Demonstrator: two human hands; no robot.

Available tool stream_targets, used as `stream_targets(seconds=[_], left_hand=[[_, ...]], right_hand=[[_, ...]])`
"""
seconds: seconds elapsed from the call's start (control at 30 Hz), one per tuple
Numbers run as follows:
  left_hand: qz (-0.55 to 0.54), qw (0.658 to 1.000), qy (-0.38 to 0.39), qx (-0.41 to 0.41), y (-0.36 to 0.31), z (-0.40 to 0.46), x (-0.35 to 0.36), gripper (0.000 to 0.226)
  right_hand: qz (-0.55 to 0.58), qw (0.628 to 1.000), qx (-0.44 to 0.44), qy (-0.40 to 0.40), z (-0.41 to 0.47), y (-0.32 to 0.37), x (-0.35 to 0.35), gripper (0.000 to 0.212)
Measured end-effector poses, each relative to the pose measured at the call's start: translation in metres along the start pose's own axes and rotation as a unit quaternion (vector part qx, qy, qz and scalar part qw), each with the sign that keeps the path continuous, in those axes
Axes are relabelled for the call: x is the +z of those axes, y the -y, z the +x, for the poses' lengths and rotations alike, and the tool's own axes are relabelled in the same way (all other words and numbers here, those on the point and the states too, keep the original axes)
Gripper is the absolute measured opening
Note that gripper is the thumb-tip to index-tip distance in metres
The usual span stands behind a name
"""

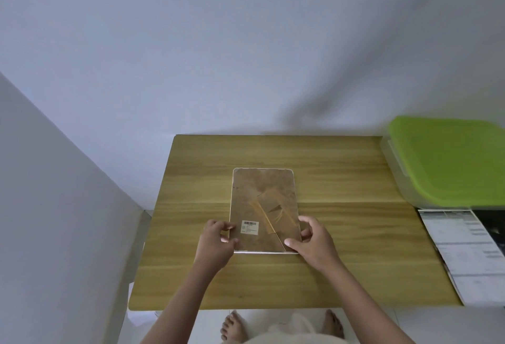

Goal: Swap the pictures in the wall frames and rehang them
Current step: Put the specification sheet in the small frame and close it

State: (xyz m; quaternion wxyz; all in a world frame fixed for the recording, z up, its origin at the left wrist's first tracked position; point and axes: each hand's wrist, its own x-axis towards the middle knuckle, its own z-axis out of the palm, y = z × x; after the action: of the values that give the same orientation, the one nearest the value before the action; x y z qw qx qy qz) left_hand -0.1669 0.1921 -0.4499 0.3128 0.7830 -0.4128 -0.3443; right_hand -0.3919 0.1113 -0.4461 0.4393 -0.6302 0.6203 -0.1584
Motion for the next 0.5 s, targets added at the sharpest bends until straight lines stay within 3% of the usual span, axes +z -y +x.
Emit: stream_targets(seconds=[0.5], left_hand=[[-0.076,0.995,0.042,0.037,0.023,0.009,-0.001,0.059]], right_hand=[[-0.051,0.995,-0.021,0.084,0.015,0.0,-0.004,0.096]])
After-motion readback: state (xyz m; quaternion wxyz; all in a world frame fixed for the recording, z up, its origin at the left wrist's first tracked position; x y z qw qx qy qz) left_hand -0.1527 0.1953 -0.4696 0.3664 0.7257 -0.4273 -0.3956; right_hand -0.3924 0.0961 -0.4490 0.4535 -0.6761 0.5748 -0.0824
